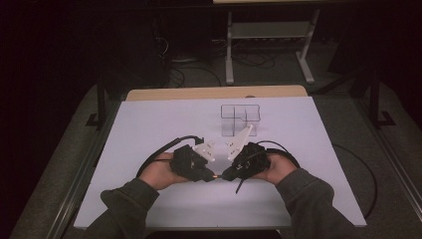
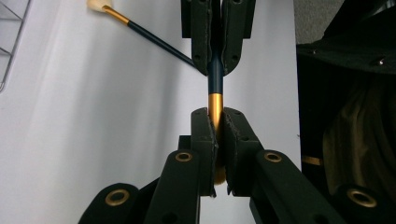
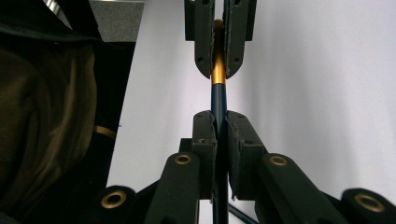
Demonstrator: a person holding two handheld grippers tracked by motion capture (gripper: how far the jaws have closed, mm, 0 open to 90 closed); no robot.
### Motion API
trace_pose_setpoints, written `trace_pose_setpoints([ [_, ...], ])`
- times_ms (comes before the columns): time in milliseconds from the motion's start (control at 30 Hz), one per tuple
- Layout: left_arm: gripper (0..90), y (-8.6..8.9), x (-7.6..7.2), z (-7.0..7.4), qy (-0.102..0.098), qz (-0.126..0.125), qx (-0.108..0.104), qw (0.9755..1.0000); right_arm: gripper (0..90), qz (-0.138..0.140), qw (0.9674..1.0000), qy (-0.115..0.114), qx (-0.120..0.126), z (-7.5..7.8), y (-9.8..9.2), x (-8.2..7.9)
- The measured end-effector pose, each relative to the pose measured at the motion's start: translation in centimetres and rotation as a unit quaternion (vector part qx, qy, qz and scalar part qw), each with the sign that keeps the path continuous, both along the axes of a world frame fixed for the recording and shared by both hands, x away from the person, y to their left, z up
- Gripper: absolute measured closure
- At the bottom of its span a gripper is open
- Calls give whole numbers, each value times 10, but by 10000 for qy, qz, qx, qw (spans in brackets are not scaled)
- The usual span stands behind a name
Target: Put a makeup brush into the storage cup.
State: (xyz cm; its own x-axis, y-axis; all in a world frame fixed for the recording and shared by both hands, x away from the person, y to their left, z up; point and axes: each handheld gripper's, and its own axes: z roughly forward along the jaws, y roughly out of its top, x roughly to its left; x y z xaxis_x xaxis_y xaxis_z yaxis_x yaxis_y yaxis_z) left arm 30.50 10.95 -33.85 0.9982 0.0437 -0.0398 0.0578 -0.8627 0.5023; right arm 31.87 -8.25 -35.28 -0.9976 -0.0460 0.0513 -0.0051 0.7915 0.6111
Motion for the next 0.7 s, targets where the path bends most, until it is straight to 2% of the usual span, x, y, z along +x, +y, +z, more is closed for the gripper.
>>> trace_pose_setpoints([
  [200, 816, 0, -1, -1, -7, -21, 11, 10000, 824, 22, 9999, 58, 111, -5, -2, 0],
  [267, 761, 0, -1, 0, 24, 23, -29, 10000, 824, -34, 9998, 101, 138, -6, -4, -1],
  [333, 715, 1, -1, 0, -32, 47, -38, 10000, 824, -72, 9997, 93, 217, -8, -6, -1],
  [400, 693, 3, -1, 0, 12, 93, -50, 9999, 824, -83, 9995, 110, 288, -8, -9, 0],
  [600, 693, 6, -1, -1, 17, 136, -73, 9999, 824, -96, 9987, 180, 458, -12, -13, -1],
  [700, 737, 5, -1, 0, 29, 94, -70, 9999, 824, -90, 9982, 187, 569, -13, -14, -1],
])
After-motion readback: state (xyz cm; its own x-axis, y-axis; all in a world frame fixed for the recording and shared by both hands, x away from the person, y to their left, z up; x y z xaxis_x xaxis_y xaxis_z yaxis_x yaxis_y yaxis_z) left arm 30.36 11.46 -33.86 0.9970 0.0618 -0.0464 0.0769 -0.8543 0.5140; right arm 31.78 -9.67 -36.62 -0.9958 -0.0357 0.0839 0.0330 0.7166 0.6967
